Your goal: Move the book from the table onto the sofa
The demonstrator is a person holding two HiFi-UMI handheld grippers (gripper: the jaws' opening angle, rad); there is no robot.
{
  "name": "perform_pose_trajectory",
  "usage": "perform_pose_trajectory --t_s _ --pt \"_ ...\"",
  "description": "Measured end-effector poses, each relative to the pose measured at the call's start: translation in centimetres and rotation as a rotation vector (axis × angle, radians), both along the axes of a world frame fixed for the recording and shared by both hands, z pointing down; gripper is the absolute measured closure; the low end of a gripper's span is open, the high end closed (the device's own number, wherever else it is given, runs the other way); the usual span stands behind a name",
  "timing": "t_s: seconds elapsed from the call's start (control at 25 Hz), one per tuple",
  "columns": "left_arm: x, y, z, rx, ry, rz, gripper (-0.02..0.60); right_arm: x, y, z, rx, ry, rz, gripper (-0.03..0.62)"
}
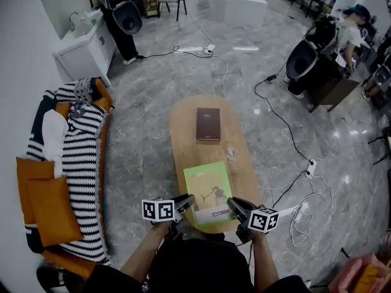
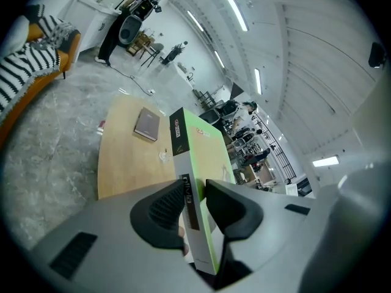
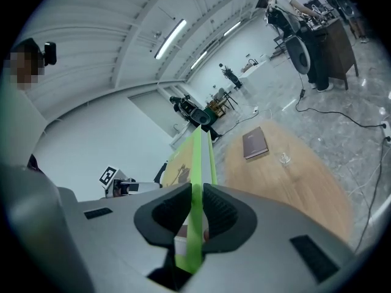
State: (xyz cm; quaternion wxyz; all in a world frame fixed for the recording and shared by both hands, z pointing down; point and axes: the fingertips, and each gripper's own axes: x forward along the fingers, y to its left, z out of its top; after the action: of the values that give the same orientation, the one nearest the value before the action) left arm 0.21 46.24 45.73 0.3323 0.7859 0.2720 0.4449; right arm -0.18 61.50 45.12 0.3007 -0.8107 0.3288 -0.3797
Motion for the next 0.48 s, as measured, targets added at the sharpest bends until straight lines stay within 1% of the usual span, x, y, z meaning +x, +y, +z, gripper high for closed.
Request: perform_pose_trajectory --t_s 0.28,0.48 --pt "-1.0 0.6 0.1 -0.023 -0.005 -0.035 0.462 -0.6 0.8 -0.1 0.015 0.009 -0.001 0.519" --pt "-1.8 0.8 0.2 -0.027 0.003 -0.097 0.462 -0.4 0.9 -0.1 0.022 0.023 -0.058 0.520"
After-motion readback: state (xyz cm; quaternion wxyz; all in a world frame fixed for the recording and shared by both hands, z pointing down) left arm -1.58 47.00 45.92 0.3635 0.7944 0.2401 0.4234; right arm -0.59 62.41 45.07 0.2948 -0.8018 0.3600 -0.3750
